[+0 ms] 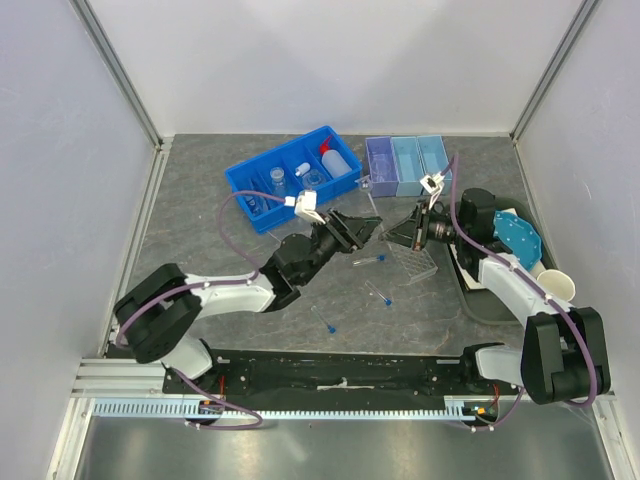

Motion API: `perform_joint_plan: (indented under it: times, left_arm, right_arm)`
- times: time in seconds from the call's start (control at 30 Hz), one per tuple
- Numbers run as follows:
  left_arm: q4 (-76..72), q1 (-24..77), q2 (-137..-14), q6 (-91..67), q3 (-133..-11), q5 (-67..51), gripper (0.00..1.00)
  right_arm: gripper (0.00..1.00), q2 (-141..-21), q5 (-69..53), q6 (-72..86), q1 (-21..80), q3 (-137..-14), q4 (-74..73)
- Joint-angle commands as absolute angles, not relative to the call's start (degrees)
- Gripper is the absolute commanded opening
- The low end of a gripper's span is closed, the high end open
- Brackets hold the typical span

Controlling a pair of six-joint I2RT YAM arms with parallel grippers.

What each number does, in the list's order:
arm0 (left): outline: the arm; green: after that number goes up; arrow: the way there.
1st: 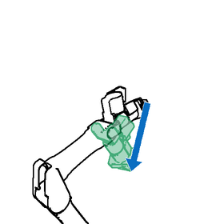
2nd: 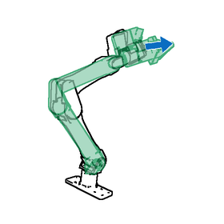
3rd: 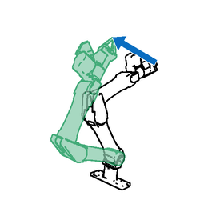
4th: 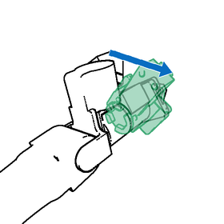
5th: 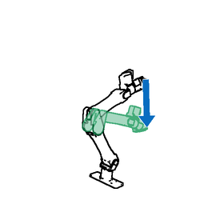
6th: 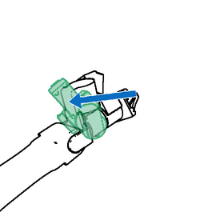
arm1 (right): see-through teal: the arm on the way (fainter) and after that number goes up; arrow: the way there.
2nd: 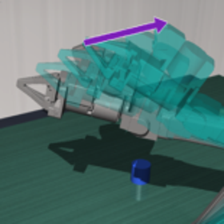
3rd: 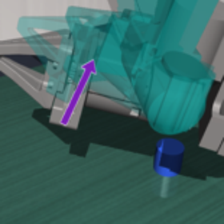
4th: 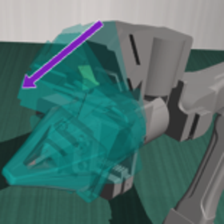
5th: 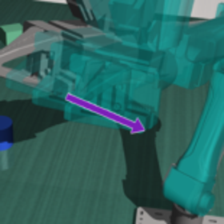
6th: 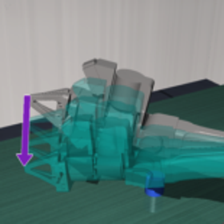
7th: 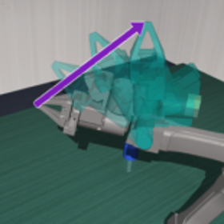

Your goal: Organize the chemistry lab equipment

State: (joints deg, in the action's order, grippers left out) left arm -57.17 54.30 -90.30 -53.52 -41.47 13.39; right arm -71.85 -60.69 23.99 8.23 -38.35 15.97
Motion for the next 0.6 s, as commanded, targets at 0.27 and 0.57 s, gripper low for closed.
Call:
perform_joint_plan:
  times: [0.27, 0.57]
  left_arm:
    - [-13.5, 43.79, -60.57, -27.21, -40.95, -1.65, 0.78]
    - [23.64, 40.96, -47.66, -0.27, -48.96, 5.45, 0.86]
  right_arm:
    - [0.06, -69.52, -51.08, 10.03, 0.44, -44.03, 4.15]
    - [0.07, -82.76, -37.36, 3.17, 0.26, -60.88, -9.39]
